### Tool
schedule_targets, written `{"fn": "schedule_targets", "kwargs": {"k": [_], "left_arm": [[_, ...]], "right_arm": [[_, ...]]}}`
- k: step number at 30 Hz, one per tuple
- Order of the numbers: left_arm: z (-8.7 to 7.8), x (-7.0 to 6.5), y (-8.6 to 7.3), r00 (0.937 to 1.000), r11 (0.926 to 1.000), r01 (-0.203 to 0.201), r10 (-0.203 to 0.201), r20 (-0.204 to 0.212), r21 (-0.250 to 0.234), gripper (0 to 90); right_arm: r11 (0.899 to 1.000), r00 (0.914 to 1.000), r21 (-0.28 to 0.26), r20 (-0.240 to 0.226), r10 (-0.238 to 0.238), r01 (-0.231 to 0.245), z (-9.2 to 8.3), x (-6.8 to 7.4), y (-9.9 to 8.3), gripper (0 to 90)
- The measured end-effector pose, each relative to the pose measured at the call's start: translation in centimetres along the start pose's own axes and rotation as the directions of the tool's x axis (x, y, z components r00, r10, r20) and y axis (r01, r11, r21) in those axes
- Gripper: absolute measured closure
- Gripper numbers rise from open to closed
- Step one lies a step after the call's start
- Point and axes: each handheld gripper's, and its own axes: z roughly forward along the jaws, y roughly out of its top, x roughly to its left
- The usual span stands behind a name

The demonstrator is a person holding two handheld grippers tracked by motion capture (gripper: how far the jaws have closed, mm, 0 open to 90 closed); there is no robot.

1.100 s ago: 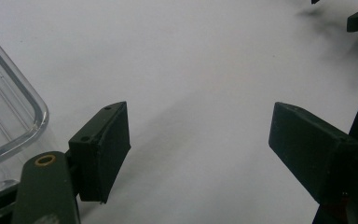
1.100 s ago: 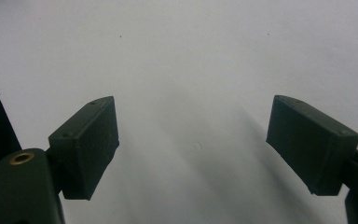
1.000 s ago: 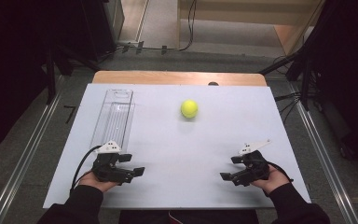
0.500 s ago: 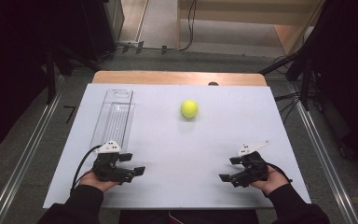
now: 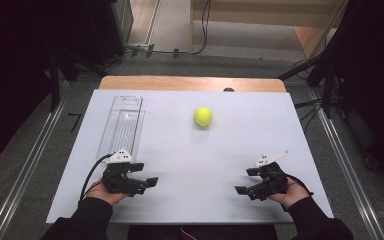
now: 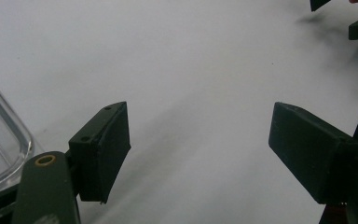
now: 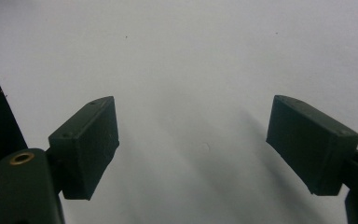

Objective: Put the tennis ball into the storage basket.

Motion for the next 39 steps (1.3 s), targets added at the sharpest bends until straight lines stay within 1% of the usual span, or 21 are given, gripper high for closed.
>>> {"fn": "schedule_targets", "kwargs": {"k": [2, 4, 6, 8, 12, 14, 16, 17, 20, 25, 30, 32, 37, 39], "left_arm": [[0.0, -0.1, 0.2, 1.0000, 1.0000, -0.009, 0.009, 0.001, 0.003, 21.1], [0.0, -0.3, 0.5, 0.9999, 0.9999, -0.002, 0.002, 0.014, -0.014, 21.0], [0.0, -0.4, 0.7, 0.9998, 0.9998, -0.002, 0.002, 0.020, -0.018, 21.0], [0.0, -0.5, 0.8, 0.9997, 0.9998, -0.003, 0.004, 0.022, -0.020, 21.1], [0.2, -0.6, 1.0, 0.9997, 0.9997, -0.005, 0.005, 0.026, -0.023, 21.1], [0.3, -0.6, 1.2, 0.9997, 0.9995, 0.004, -0.003, 0.025, -0.031, 21.1], [0.3, -0.5, 1.3, 0.9996, 0.9994, 0.000, 0.001, 0.028, -0.036, 21.1], [0.4, -0.6, 1.4, 0.9996, 0.9992, 0.005, -0.003, 0.028, -0.040, 21.0], [0.5, -0.6, 1.5, 0.9998, 0.9993, -0.003, 0.004, 0.021, -0.038, 21.0], [0.7, -0.8, 1.8, 0.9996, 0.9993, -0.008, 0.009, 0.027, -0.036, 20.9], [0.8, -1.2, 2.1, 0.9992, 0.9991, -0.034, 0.034, 0.022, -0.027, 20.9], [0.9, -1.2, 2.2, 0.9990, 0.9988, -0.038, 0.039, 0.024, -0.033, 20.9], [1.1, -1.3, 2.5, 0.9990, 0.9987, -0.038, 0.039, 0.023, -0.035, 20.9], [1.2, -1.4, 2.7, 0.9990, 0.9988, -0.033, 0.034, 0.028, -0.035, 20.9]], "right_arm": [[1.000, 1.0000, -0.003, 0.000, 0.000, 0.000, 0.0, 0.0, 0.0, 14.8], [1.000, 1.0000, -0.010, -0.001, 0.003, -0.003, -0.1, 0.0, 0.0, 14.8], [1.000, 1.0000, -0.013, -0.004, 0.002, -0.002, -0.1, -0.1, 0.0, 14.8], [1.000, 1.0000, -0.016, -0.006, 0.008, -0.008, -0.1, -0.1, 0.0, 14.8], [1.000, 0.9999, -0.028, -0.011, -0.001, 0.001, -0.1, -0.1, 0.1, 14.8], [0.999, 0.9999, -0.034, -0.013, -0.002, 0.001, -0.1, -0.1, 0.1, 14.8], [0.999, 0.9999, -0.035, -0.011, -0.004, 0.004, -0.2, -0.1, 0.1, 14.8], [0.999, 0.9999, -0.036, -0.011, -0.003, 0.003, -0.2, -0.1, 0.1, 14.8], [0.999, 0.9999, -0.037, -0.010, -0.002, 0.002, -0.2, -0.1, 0.1, 14.8], [0.999, 1.0000, -0.032, -0.010, 0.000, 0.000, -0.2, -0.1, 0.1, 14.8], [1.000, 1.0000, -0.029, -0.006, 0.003, -0.003, -0.1, -0.1, 0.0, 14.8], [1.000, 1.0000, -0.029, -0.006, 0.005, -0.005, -0.1, -0.1, 0.0, 14.8], [1.000, 1.0000, -0.031, -0.009, 0.004, -0.005, -0.1, -0.1, 0.0, 14.8], [0.999, 1.0000, -0.032, -0.008, -0.002, 0.002, -0.1, -0.1, 0.0, 14.8]]}}
